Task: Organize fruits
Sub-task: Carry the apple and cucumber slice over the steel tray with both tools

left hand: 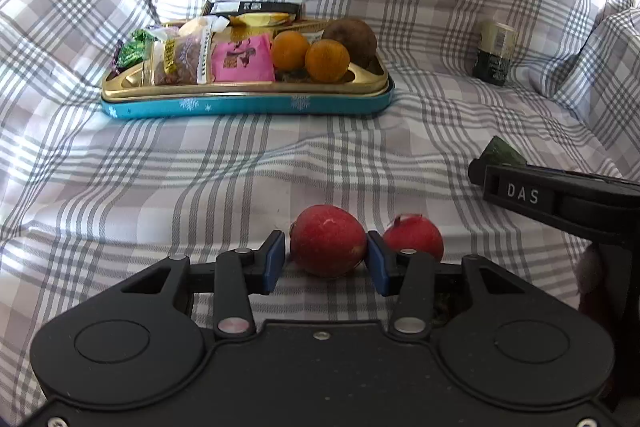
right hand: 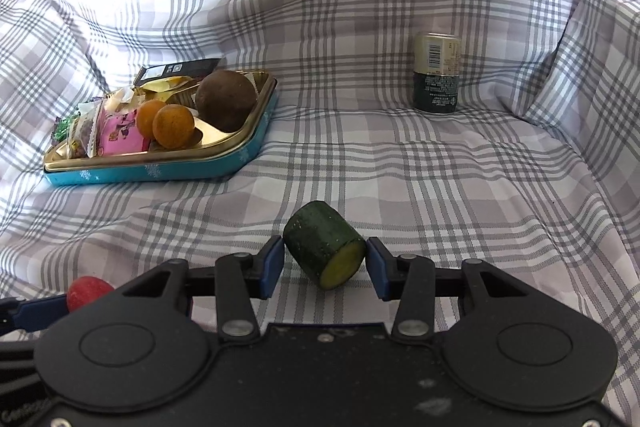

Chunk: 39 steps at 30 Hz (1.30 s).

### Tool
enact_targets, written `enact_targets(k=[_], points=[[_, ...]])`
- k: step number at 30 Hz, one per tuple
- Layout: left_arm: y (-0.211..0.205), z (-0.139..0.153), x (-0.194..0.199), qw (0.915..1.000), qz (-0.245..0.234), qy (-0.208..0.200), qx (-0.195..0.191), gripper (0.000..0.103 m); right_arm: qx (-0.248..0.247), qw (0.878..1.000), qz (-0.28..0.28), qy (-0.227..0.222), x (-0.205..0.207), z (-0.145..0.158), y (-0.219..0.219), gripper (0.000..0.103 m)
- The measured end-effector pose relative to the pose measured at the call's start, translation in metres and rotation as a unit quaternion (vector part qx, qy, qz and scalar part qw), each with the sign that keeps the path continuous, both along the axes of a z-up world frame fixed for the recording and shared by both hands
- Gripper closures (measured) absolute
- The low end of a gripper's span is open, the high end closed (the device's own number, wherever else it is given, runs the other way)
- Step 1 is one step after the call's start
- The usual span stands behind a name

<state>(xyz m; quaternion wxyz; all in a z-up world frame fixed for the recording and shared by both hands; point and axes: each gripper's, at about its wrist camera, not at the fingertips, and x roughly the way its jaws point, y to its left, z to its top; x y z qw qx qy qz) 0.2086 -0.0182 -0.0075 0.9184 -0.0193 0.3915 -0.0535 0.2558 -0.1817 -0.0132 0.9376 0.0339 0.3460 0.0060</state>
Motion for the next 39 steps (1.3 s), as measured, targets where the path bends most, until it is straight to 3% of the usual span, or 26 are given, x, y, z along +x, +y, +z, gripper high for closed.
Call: enact_targets(k=[7,16,23,32,39], points=[[0.004,0.005,-0.012,0.9997,0.004,-0.022,0.002,0.054,0.002,1.0,-0.001,-0.009,-0.005,0.004,-0.001,0.057],[0.03,0.027,-0.059,0.9989,0.027,-0.036,-0.012,0.054,-0.003,0.999,0.015,-0.037,-0.027,0.014,0.005,0.057],[0.043,0.032,-0.102,0.9984,0.029,-0.047,-0.012,0.054,-0.009,0.996,0.035,-0.077,-0.072,0.03,0.017,0.057],[0.05,0.022,-0.149,0.9981,0.017,-0.057,-0.016,0.054,0.016,0.996,0.044,-0.075,-0.154,0.033,0.023,0.057],[0.044,0.017,-0.168,0.9972,0.012,-0.074,-0.003,0.054,0.004,0.996,0.053,-0.07,-0.197,0.028,0.027,0.057]])
